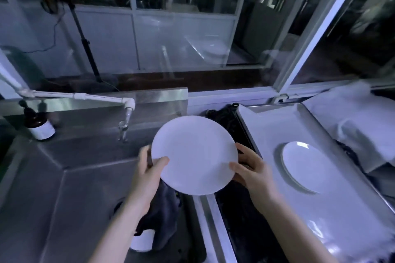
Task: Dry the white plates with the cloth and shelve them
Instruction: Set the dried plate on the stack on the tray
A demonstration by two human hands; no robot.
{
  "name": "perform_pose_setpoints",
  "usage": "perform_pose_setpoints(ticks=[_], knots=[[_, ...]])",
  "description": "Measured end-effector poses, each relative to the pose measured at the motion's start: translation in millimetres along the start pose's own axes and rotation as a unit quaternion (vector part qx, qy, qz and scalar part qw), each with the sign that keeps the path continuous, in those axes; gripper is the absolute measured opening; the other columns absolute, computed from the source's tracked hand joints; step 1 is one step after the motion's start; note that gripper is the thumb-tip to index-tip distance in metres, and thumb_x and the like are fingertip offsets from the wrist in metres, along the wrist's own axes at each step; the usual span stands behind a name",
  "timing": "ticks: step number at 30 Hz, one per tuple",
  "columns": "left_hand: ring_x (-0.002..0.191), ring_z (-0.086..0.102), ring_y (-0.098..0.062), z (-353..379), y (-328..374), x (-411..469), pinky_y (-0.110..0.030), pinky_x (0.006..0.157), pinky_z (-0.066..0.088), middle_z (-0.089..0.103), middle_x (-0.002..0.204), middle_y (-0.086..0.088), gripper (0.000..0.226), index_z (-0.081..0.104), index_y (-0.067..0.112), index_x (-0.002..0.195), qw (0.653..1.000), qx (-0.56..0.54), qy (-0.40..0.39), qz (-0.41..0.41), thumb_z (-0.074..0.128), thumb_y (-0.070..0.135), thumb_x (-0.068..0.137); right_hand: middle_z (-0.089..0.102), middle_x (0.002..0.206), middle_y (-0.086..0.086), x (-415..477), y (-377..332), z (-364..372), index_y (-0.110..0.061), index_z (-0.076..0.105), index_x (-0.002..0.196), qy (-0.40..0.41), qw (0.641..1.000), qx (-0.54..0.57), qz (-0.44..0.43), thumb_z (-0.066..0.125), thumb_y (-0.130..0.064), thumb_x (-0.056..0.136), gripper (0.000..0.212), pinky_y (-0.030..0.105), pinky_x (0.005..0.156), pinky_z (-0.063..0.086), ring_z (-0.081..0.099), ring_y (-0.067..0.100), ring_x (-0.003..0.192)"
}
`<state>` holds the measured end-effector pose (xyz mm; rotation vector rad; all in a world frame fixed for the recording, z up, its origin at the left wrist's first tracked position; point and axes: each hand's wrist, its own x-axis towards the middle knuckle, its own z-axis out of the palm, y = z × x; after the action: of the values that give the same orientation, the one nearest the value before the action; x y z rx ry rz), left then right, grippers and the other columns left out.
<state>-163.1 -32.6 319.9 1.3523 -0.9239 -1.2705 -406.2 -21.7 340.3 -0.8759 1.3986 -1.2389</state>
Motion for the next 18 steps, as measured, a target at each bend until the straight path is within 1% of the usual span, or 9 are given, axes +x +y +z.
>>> perform_pose_setpoints(ticks=[2, 5, 7, 8, 10, 12, 14, 15, 18], knots=[[0.08, 0.063, 0.009, 20, -4, 4, -0.022, 0.071, 0.042, 0.07, 0.092, 0.021, 0.023, 0.06, 0.041, 0.096, 0.999, 0.017, -0.026, 0.012, 0.067, 0.02, 0.09, 0.073, 0.104, 0.011, 0, -1, -22, -0.016, 0.063, 0.13, 0.035, 0.999, 0.008, 0.007, 0.065, 0.008, 0.088, 0.048, 0.035, 0.076, 0.06, 0.072, 0.024, 0.097], [0.084, 0.065, 0.006, 47, -8, 8, -0.028, 0.075, 0.044, 0.073, 0.093, 0.017, 0.015, 0.068, 0.039, 0.097, 0.996, 0.039, -0.082, -0.001, 0.068, 0.032, 0.084, 0.073, 0.105, 0.01, -2, -4, -61, -0.019, 0.065, 0.128, 0.083, 0.996, 0.018, 0.002, 0.063, 0.009, 0.088, 0.049, 0.031, 0.072, 0.061, 0.069, 0.023, 0.098], [0.089, 0.066, 0.008, 65, -13, 9, -0.027, 0.08, 0.047, 0.074, 0.095, 0.021, 0.026, 0.073, 0.046, 0.093, 0.992, 0.052, -0.115, -0.021, 0.063, 0.023, 0.087, 0.073, 0.106, 0.009, -5, -2, -91, -0.022, 0.065, 0.126, 0.113, 0.993, 0.014, 0.002, 0.063, 0.01, 0.088, 0.05, 0.033, 0.07, 0.062, 0.069, 0.024, 0.096], [0.091, 0.067, 0.006, 75, -17, 9, -0.027, 0.082, 0.048, 0.074, 0.096, 0.021, 0.035, 0.074, 0.049, 0.091, 0.99, 0.058, -0.128, -0.027, 0.062, 0.016, 0.089, 0.074, 0.104, 0.008, -6, -1, -105, -0.023, 0.066, 0.123, 0.124, 0.992, 0.013, 0.004, 0.063, 0.01, 0.087, 0.049, 0.035, 0.07, 0.062, 0.07, 0.023, 0.092], [0.093, 0.069, 0.001, 98, -22, 8, -0.026, 0.084, 0.051, 0.075, 0.096, 0.017, 0.044, 0.075, 0.051, 0.09, 0.986, 0.069, -0.147, -0.029, 0.064, 0.008, 0.088, 0.075, 0.1, 0.006, -3, 2, -133, -0.023, 0.067, 0.12, 0.136, 0.991, 0.015, 0.007, 0.064, 0.009, 0.087, 0.046, 0.036, 0.07, 0.061, 0.071, 0.022, 0.089], [0.093, 0.067, 0.005, 124, -26, 7, -0.019, 0.082, 0.051, 0.074, 0.097, 0.021, 0.045, 0.075, 0.049, 0.089, 0.985, 0.075, -0.153, -0.024, 0.068, 0.006, 0.085, 0.076, 0.1, 0.004, 4, 6, -161, -0.022, 0.068, 0.119, 0.141, 0.99, 0.011, 0.006, 0.065, 0.007, 0.087, 0.043, 0.035, 0.069, 0.059, 0.072, 0.023, 0.091], [0.092, 0.063, 0.014, 154, -29, 6, -0.005, 0.071, 0.049, 0.072, 0.096, 0.027, 0.044, 0.074, 0.045, 0.091, 0.987, 0.072, -0.146, -0.012, 0.071, 0.002, 0.084, 0.076, 0.102, 0.005, 15, 10, -191, -0.021, 0.07, 0.117, 0.149, 0.989, 0.013, 0.008, 0.066, 0.006, 0.086, 0.042, 0.036, 0.069, 0.058, 0.071, 0.026, 0.092], [0.091, 0.063, 0.014, 170, -31, 5, -0.002, 0.067, 0.047, 0.073, 0.095, 0.026, 0.044, 0.074, 0.042, 0.094, 0.987, 0.07, -0.141, -0.006, 0.071, 0.0, 0.083, 0.076, 0.102, 0.006, 22, 12, -206, -0.022, 0.071, 0.116, 0.155, 0.988, 0.018, 0.01, 0.066, 0.007, 0.086, 0.042, 0.035, 0.068, 0.057, 0.072, 0.026, 0.091], [0.09, 0.065, 0.011, 224, -45, 0, -0.001, 0.066, 0.046, 0.074, 0.093, 0.021, 0.041, 0.073, 0.031, 0.102, 0.99, 0.08, -0.116, 0.005, 0.07, -0.004, 0.082, 0.077, 0.097, 0.003, 44, 17, -254, -0.024, 0.072, 0.111, 0.159, 0.987, 0.018, 0.015, 0.066, 0.008, 0.085, 0.042, 0.029, 0.063, 0.058, 0.073, 0.019, 0.082]])
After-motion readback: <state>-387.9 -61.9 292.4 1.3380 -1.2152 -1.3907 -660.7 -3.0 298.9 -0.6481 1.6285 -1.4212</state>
